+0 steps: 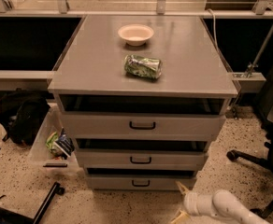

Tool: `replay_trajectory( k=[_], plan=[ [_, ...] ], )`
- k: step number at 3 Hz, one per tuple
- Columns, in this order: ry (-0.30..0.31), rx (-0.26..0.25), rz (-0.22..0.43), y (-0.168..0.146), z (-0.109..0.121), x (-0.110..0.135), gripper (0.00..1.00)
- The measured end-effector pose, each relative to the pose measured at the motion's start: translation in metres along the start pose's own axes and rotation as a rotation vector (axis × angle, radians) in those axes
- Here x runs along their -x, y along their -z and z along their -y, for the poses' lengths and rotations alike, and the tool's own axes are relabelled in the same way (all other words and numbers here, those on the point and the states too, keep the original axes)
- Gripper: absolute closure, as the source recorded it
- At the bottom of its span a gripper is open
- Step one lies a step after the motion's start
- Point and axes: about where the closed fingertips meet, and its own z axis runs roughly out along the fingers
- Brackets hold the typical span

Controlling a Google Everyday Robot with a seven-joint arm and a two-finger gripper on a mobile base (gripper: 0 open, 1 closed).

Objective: Open bottom drawer

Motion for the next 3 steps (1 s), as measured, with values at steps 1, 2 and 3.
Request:
replay_trajectory(
  k=[1, 2, 3],
  plan=[
    [-0.067, 0.172, 0.091, -0.075, -0.042, -0.022, 0.00],
    [-0.165, 0.287, 0.164, -0.134, -0.087, -0.048, 0.00],
    [-0.209, 0.270, 0.165, -0.147, -0.092, -0.072, 0.00]
  ],
)
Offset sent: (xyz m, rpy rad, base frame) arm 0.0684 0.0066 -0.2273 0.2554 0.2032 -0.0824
